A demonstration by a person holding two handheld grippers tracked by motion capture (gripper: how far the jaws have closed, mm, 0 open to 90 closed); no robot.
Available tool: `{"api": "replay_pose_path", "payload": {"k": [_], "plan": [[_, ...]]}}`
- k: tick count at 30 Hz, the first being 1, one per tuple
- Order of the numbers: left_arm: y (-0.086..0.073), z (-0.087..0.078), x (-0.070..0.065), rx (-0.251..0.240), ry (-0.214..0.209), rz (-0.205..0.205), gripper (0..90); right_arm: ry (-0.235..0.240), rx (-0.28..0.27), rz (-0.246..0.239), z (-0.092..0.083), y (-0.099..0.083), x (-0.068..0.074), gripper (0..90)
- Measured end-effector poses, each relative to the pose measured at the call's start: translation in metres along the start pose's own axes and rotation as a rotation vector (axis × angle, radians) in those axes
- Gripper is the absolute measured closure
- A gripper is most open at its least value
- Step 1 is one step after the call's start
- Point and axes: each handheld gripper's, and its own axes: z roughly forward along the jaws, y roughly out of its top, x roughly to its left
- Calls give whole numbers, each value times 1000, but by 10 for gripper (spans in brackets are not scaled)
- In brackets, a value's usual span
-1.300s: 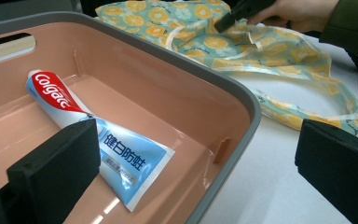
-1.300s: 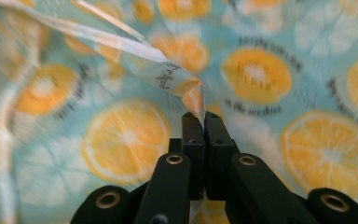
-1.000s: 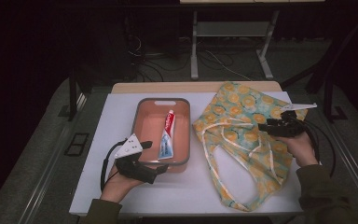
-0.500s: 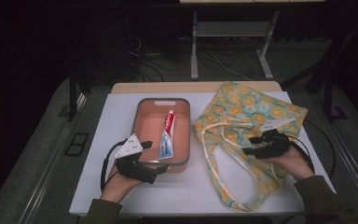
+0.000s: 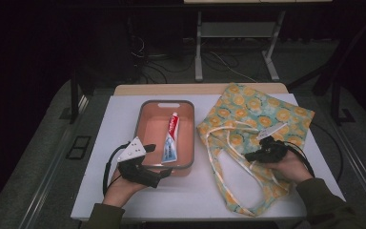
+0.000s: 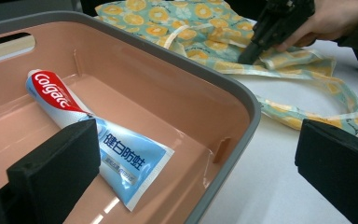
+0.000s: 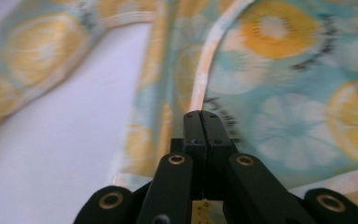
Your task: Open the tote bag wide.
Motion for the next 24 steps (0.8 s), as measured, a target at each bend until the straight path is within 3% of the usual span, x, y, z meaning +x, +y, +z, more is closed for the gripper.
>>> {"api": "replay_pose_path", "payload": {"k": [2,4,7,9,10,13,19,24], "plan": [[0,0,0,0,0,0,0,24,6,-16,0,0,7,900],[0,0,0,-1,-1,-1,0,7,0,-40,-2,1,14,900],[0,0,0,-1,-1,-2,0,-9,-74,-24,-14,3,13,900],[0,0,0,-1,-1,-2,0,-54,-118,-14,-25,5,9,900],[0,0,0,-2,-1,-3,0,-90,-153,7,-34,4,1,900],[0,0,0,-2,0,-4,0,-132,-179,24,-41,3,-7,900],[0,0,0,-3,1,-5,0,-259,-186,114,-53,-9,-38,900],[0,0,0,-2,1,-5,0,-260,-158,196,-45,-20,-57,900]]}}
